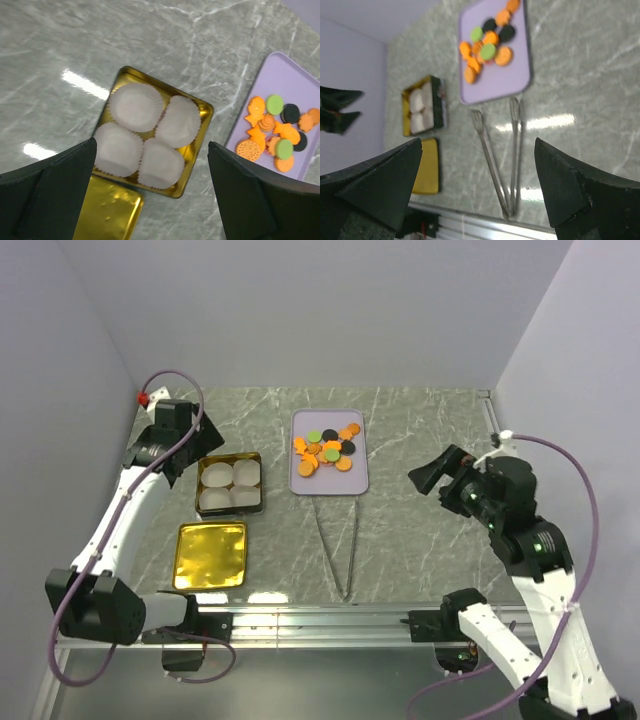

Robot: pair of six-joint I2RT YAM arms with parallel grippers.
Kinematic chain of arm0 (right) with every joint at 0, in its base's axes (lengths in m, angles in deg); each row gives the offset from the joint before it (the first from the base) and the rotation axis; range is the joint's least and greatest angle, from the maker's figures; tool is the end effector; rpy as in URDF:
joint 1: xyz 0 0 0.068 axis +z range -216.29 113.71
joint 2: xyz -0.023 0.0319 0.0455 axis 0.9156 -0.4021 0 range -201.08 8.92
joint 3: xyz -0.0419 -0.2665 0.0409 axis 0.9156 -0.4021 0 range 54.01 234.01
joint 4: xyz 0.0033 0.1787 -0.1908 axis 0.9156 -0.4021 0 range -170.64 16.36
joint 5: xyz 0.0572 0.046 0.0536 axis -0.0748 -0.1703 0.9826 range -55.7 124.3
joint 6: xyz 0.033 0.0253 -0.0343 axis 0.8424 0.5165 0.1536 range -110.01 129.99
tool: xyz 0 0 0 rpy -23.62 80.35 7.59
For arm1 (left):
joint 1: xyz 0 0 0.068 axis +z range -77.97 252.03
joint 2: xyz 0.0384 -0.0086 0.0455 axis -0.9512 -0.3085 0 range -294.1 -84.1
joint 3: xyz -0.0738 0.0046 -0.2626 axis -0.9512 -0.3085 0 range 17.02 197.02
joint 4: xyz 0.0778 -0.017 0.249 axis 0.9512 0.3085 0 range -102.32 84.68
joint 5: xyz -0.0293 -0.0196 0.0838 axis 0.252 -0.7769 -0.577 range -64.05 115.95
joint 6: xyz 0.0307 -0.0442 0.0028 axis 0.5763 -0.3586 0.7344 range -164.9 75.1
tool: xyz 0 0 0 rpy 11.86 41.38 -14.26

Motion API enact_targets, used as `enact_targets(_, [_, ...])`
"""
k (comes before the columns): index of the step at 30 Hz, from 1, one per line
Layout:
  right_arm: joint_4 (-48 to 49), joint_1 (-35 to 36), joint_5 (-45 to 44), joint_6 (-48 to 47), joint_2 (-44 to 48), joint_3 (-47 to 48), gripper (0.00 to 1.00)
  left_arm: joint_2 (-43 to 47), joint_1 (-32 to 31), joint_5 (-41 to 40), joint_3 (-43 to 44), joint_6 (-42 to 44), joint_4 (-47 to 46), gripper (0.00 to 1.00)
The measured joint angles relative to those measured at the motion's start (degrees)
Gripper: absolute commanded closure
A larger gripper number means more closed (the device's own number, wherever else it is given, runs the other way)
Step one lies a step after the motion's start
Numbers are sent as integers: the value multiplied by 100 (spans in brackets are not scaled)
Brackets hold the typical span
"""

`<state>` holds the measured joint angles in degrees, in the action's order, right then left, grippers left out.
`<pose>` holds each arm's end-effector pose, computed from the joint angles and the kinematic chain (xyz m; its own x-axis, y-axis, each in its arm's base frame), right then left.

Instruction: Pack the cookies

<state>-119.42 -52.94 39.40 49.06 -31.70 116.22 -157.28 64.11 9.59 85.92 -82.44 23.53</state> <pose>0.1209 0.0320 0.3866 -0.5041 0.5256 -0.6853 0.0115 0.7975 0.6032 0.2739 -0.0281 0.3381 -0.4570 -0.5267 -0.7168 -0.4533 0.8313 -0.3218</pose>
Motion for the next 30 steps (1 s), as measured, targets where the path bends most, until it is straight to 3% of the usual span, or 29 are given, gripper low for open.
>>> enact_targets(7, [-457,1115,-380,-79,-1021,153,0,553,-22,-595,162,199,688,1])
enact_targets(13, [-852,2011,-730,-50,-1709,570,0,1207,-22,-581,-22,367,979,1])
enact_targets(18, [-951,2855,-846,-144,-2699,968,0,1241,-22,-791,-13,247,1451,1])
enact_targets(24, [-933,3200,-542,-31,-3491,651,0,1088,-20,-809,-15,195,1921,0])
enact_targets(30, [-710,3427,-94,57,-3895,356,0,1762,-44,-321,-216,205,1873,0])
